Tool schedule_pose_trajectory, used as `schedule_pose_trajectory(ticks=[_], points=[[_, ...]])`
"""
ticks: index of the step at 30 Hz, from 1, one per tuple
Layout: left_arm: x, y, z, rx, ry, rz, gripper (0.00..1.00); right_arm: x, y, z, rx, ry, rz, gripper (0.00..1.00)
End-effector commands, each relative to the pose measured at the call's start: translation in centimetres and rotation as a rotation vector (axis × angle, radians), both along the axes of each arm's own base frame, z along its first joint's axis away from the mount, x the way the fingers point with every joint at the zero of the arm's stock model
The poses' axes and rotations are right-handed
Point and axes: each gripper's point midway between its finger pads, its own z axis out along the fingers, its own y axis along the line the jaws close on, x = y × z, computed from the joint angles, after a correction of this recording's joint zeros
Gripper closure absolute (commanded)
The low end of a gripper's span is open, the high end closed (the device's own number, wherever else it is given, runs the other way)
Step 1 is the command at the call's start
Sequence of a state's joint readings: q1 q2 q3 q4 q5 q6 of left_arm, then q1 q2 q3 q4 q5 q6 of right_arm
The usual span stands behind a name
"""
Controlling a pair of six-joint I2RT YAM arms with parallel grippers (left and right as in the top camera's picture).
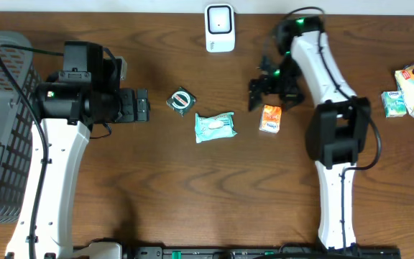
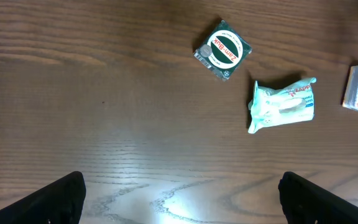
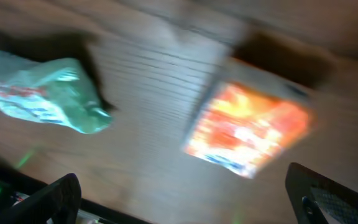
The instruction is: Scan the item barcode
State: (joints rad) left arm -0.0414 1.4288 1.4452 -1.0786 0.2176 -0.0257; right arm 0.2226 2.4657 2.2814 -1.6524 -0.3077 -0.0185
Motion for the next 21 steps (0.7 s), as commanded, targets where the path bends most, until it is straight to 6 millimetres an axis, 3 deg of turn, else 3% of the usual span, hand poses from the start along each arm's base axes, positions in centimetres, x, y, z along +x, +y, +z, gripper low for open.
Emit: schedule_pose_trajectory(ticks=[1,4,6,8,11,17,21], points=[[-0.2,0.1,-0.3,0.010,0.011,-0.001,0.03,-0.3,2.2,1.7,0.033,-0.042,0.043,0.01],[-0.2,0.1,-0.3,0.010,0.011,-0.001,0.02,-0.7,3.1,1.5,0.009,-0.053,0.085,0.01],[-0.2,0.1,-0.3,0.010,0.011,-0.001,0.02,-0.7,3.3,1.2,-0.036,-0.075,0.120,0.14],[-0.2,0.1,-0.3,0.010,0.011,-0.001,0.03,-0.9,3.6,1.1,-0.055,-0.081,0.142,0.19],[-0.2,0.1,-0.3,0.010,0.011,-0.001,0.02,-0.9,3.4,0.9,-0.134,-0.086,0.099,0.15],[-0.2,0.1,-0.3,0.010,0.011,-0.001,0.02,0.6,-1.1,1.0,-0.525,-0.189,-0.110,0.07],[-0.2,0.1,-0.3,0.010,0.011,-0.001,0.02,0.8,-0.9,0.9,-0.534,-0.203,-0.143,0.07]])
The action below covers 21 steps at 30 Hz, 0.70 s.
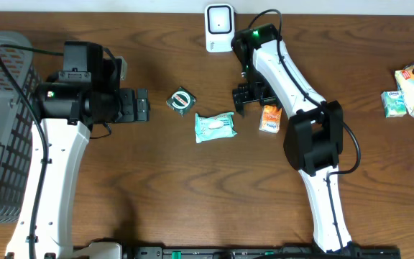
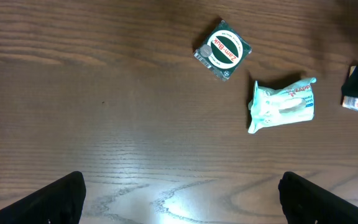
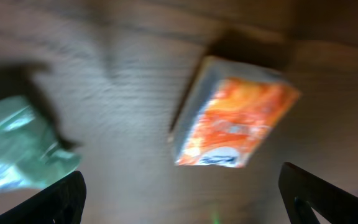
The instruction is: Scan the item barcode
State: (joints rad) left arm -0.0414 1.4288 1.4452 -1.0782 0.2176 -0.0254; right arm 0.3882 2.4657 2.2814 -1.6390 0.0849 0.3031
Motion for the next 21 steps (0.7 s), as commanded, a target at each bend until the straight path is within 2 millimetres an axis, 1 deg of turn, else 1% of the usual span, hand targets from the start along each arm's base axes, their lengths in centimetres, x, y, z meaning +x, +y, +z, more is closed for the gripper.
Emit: schedule_pose_trajectory(ticks=[1,3,4,5,6,10,12,15,17,18,20,21], points=[[-0.2,0.1,-0.3,0.010,0.011,-0.001,0.02,1.0,-1.1,1.7,-0.092,-0.107,-0.090,0.08],[-0.2,0.1,-0.3,0.010,0.011,-0.001,0.02,1.0,-1.1,1.6,-0.102,-0.112,-0.099,0.18],[-0.2,0.1,-0.3,0.010,0.011,-0.001,0.02,0.9,-1.1,1.6,-0.107,-0.112,-0.101,0.26],[-0.2,0.1,-0.3,0.010,0.011,-0.001,0.02,0.9,-1.0,1.4,-0.115,-0.113,-0.095,0.31],[-0.2,0.1,-0.3,0.010,0.011,-0.001,0.02,0.8,-0.9,1.3,-0.119,-0.114,-0.090,0.34],[-0.2,0.1,-0.3,0.010,0.011,-0.001,0.02,0.6,-0.5,0.1,-0.132,-0.114,-0.071,0.34],[-0.2,0.1,-0.3,0.010,0.011,-0.001,0.02,0.4,-1.0,-0.6,-0.164,-0.116,-0.081,0.35],[-0.2,0.1,-0.3,0.010,0.011,-0.001,0.02,0.1,-2.2,-1.6,-0.238,-0.128,-0.113,0.36],[-0.2,0.1,-0.3,0.010,0.011,-0.001,0.02,0.0,-2.6,-2.4,-0.257,-0.130,-0.109,0.41],[-0.2,0.1,-0.3,0.010,0.011,-0.001,0.02,-0.1,-2.6,-2.6,-0.258,-0.126,-0.110,0.47],[-0.2,0.1,-0.3,0.010,0.011,-0.001,0.02,-0.2,-2.7,-2.8,-0.258,-0.120,-0.110,0.74],[-0.2,0.1,-0.3,0.010,0.011,-0.001,0.02,-0.2,-2.6,-2.7,-0.257,-0.120,-0.110,0.79]])
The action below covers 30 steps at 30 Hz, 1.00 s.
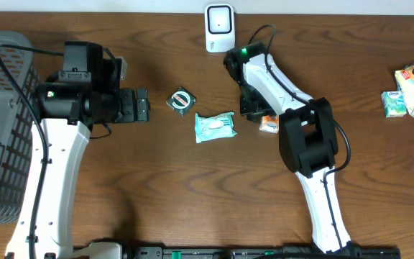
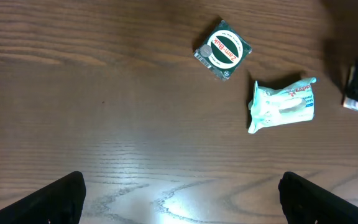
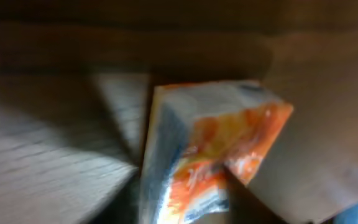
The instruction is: Scan the item barcode
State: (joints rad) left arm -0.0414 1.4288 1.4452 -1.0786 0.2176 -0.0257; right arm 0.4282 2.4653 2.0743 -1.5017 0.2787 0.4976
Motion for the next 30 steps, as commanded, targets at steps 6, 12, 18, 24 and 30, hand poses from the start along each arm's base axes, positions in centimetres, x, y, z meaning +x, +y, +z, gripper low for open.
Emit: schedule_pose_trajectory(ticks=[6,12,18,24,30], points=[[-0.2,0.1,-0.3,0.010,0.011,-0.001,0.02,0.6,0.3,1.5,0.043,-0.023,0.035,0.99],[-0.2,0.1,-0.3,0.010,0.011,-0.001,0.02,1.2,4.5,3.3,0.354,0.026,0.132,0.99],[-0.2,0.1,-0.3,0.010,0.011,-0.001,0.02,2.2,10.0,8.0,0.880,0.017,0.297,0.99],[-0.2,0.1,-0.3,0.010,0.011,-0.001,0.02,2.8,11.4,11.5,1.312,-0.023,0.377,0.99],[-0.2,0.1,-0.3,0.010,0.011,-0.001,0.03,2.3,9.1,8.0,1.322,0.019,0.278,0.99]])
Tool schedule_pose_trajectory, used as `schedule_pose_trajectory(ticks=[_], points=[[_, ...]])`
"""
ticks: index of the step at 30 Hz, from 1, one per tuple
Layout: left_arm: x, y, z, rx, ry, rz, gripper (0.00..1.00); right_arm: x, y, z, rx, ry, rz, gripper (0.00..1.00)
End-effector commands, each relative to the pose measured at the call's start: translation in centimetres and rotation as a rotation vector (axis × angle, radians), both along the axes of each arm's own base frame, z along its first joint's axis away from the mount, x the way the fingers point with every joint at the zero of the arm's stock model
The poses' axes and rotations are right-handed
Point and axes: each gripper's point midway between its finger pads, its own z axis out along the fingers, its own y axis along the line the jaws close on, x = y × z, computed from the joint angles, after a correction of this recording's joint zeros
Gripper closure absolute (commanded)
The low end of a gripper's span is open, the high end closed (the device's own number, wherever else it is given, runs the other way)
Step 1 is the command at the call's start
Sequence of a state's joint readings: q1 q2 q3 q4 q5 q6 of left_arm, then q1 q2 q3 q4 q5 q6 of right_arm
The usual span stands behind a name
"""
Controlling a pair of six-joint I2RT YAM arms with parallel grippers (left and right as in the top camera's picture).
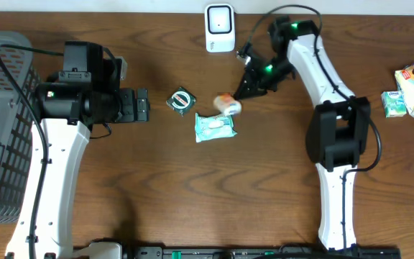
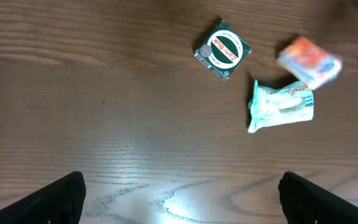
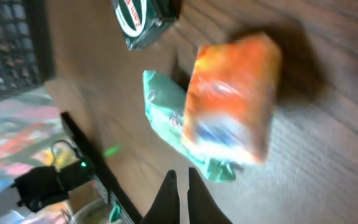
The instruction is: Scan the item barcode
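The orange packet (image 1: 228,104) shows blurred just above the pale green wipes pack (image 1: 215,126), between the green round tin (image 1: 182,100) and my right gripper (image 1: 244,91). The right wrist view has the orange packet (image 3: 232,102) ahead of the right gripper (image 3: 180,175), which is shut with nothing between its fingers and is apart from the packet. The white scanner (image 1: 220,27) stands at the table's far edge. My left gripper (image 1: 144,106) stands open over bare wood, with the tin (image 2: 223,50), the wipes pack (image 2: 281,106) and the orange packet (image 2: 309,61) ahead of it.
A grey mesh basket stands at the far left. Snack packs and a small green packet (image 1: 392,103) lie at the far right. The dark wooden table (image 1: 192,187) runs toward the front edge.
The orange packet has moved left, from right of the wipes pack to just above it, and shows blurred. My right gripper has come off it and now sits up and to its right, shut.
My right gripper was open over the orange packet lying right of the wipes pack. It then stood at the packet's left side, then low and close on the packet. Now the packet lies further left, apart from the shut gripper. The left arm has not moved.
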State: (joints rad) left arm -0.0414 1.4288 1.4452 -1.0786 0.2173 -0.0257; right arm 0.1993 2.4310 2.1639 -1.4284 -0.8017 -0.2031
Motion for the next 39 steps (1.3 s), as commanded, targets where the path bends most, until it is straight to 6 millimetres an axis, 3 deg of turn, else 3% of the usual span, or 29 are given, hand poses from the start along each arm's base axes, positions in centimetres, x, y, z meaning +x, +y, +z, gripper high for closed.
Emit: schedule_pose_trajectory(ticks=[1,5,8,16,18,19,24,28,31,39], points=[[-0.2,0.1,-0.3,0.010,0.011,-0.001,0.02,-1.0,0.0,-0.1,0.101,0.022,0.002,0.99],[-0.2,0.1,-0.3,0.010,0.011,-0.001,0.02,-1.0,-1.9,-2.8,0.086,0.081,-0.075,0.99],[-0.2,0.1,-0.3,0.010,0.011,-0.001,0.02,-1.1,-3.0,-3.1,0.081,0.112,-0.104,0.93],[-0.2,0.1,-0.3,0.010,0.011,-0.001,0.02,0.2,-3.4,0.9,0.007,-0.034,-0.064,0.74],[-0.2,0.1,-0.3,0.010,0.011,-0.001,0.02,0.8,-3.2,1.9,-0.054,-0.118,-0.034,0.57],[-0.2,0.1,-0.3,0.010,0.011,-0.001,0.02,1.2,-3.0,2.1,-0.093,-0.161,-0.017,0.55],[-0.2,0.1,-0.3,0.010,0.011,-0.001,0.02,2.8,-2.3,0.0,-0.391,-0.330,0.038,0.51],[-0.2,0.1,-0.3,0.010,0.011,-0.001,0.02,2.6,-0.5,-2.1,-0.605,-0.441,0.143,0.48],[-0.2,0.1,-0.3,0.010,0.011,-0.001,0.03,2.7,0.1,-2.6,-0.764,-0.522,0.191,0.48],[-0.2,0.1,-0.3,0.010,0.011,-0.001,0.02,1.5,2.7,-4.0,-0.913,-0.600,0.265,0.47]])
